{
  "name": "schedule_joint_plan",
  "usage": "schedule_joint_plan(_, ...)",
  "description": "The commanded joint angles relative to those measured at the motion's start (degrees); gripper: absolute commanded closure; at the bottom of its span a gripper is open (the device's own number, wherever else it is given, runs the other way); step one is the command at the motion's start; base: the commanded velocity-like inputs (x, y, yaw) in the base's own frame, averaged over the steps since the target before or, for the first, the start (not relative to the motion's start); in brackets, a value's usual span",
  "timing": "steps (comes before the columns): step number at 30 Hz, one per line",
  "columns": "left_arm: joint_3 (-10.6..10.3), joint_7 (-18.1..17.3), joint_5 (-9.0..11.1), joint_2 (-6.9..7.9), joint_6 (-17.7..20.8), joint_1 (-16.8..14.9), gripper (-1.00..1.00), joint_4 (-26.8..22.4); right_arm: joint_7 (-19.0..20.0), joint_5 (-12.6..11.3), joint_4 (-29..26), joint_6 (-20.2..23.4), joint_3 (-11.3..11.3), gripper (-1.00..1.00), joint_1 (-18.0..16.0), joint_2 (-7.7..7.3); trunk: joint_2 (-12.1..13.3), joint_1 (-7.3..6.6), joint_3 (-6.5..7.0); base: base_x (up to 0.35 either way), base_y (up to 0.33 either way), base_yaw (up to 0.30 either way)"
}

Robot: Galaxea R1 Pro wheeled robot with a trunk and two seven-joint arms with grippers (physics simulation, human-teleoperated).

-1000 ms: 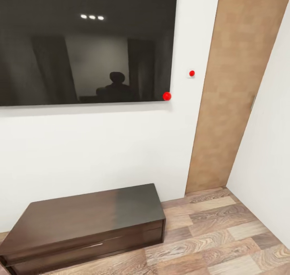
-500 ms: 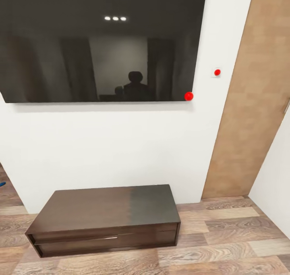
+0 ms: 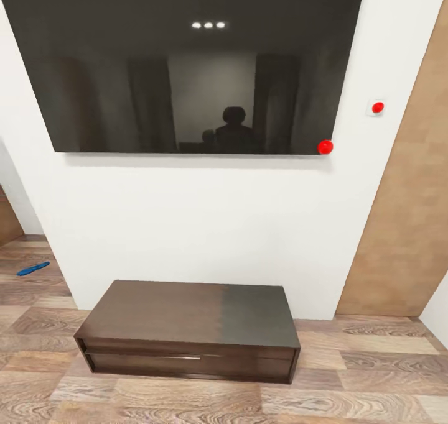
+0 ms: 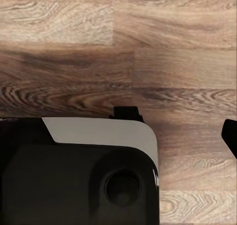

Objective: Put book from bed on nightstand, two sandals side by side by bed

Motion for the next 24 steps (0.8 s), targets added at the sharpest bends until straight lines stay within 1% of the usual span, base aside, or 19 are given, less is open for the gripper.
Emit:
schedule_joint_plan(1, -0.21, 0.22, -0.07, 0.01, -0.20, -0.05, -1.00, 0.06, -0.18, 0.04, 0.03, -0.16, -0.02, -1.00, -0.02, 0.02, -0.03, 0.00, -0.11, 0.000, 0.000, 0.254)
schedule_joint_plan(24, -0.21, 0.22, -0.11, 0.01, -0.20, -0.05, -1.00, 0.06, -0.18, 0.06, 0.05, -0.16, -0.01, -1.00, -0.02, 0.03, -0.03, 0.00, -1.33, 0.000, 0.000, 0.253)
